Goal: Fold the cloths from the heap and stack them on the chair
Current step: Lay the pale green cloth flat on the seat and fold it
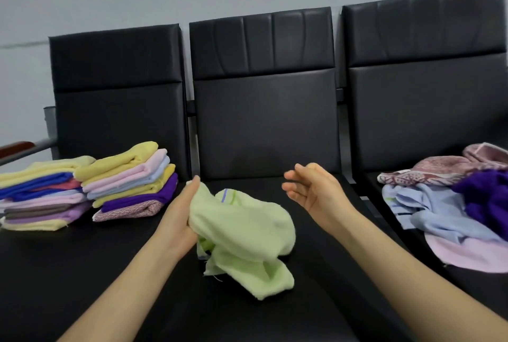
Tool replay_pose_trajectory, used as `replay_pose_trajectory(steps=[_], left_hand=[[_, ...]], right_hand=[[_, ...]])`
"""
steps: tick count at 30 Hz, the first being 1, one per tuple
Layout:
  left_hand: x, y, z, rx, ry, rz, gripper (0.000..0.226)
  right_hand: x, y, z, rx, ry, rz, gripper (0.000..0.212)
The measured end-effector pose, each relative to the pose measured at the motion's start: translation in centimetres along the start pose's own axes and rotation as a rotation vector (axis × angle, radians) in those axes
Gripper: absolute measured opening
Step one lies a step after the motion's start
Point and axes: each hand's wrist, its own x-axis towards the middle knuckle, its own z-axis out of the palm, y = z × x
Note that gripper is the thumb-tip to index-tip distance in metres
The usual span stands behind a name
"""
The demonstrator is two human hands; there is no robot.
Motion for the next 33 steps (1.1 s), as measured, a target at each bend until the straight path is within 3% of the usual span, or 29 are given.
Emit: replay_pose_trajectory(steps=[1, 2, 3, 5, 7, 10, 12, 14, 17, 19, 22, 24, 26, 29, 33], left_hand=[[0.1, 0.6, -1.4, 0.384, -0.05, 0.039, 0.025], [0.8, 0.6, -2.4, 0.723, -0.075, -0.034, 0.022], [1.4, 1.0, -3.3, 0.817, -0.092, -0.106, 0.023], [2.6, 2.3, -5.6, 1.001, -0.133, -0.064, 0.022], [2.3, 2.8, -6.4, 1.093, -0.06, -0.064, 0.02], [2.6, 3.4, -7.9, 1.276, 0.013, -0.106, 0.034], [2.2, 3.8, -8.4, 1.443, -0.045, -0.153, 0.046], [1.9, 4.0, -8.4, 1.522, -0.103, -0.188, 0.053], [1.2, 4.6, -9.0, 1.837, -0.332, -0.2, 0.064], [0.8, 4.6, -9.7, 1.972, -0.502, -0.229, 0.047], [0.5, 4.3, -9.5, 1.788, -0.578, -0.219, 0.027], [0.3, 3.2, -8.0, 1.512, -0.436, -0.128, 0.016], [0.3, 2.3, -6.0, 1.235, -0.305, -0.072, 0.025], [-0.7, 0.9, -3.1, 0.952, -0.29, -0.079, 0.024], [-1.3, -0.7, -0.4, 0.789, -0.302, -0.123, 0.02]], right_hand=[[0.1, 0.2, -0.2, -0.071, 0.013, 0.037, 0.026], [0.1, 0.7, -0.3, -0.17, 0.028, 0.091, 0.022], [0.3, 1.6, -0.6, -0.297, 0.04, 0.158, 0.018], [0.4, 4.2, -1.2, -0.592, 0.028, 0.25, 0.016], [0.8, 6.8, -1.9, -0.973, 0.013, 0.245, 0.018], [1.0, 8.2, -1.8, -1.367, 0.084, 0.201, 0.053], [1.2, 8.0, -1.5, -1.37, 0.142, 0.267, 0.064], [1.4, 7.6, -1.3, -1.258, 0.144, 0.383, 0.058], [1.0, 7.2, -1.2, -1.084, 0.078, 0.411, 0.032], [0.5, 6.6, -0.5, -0.837, 0.06, 0.325, 0.009], [0.0, 5.0, 0.8, -0.444, 0.164, 0.189, 0.009], [0.2, 3.7, 1.2, -0.221, 0.216, 0.142, 0.008], [0.0, 2.2, 1.3, -0.071, 0.224, 0.1, 0.014], [-0.5, 0.4, 1.3, -0.052, 0.173, 0.005, 0.029], [-1.1, -1.5, 2.0, -0.175, 0.152, -0.122, 0.015]])
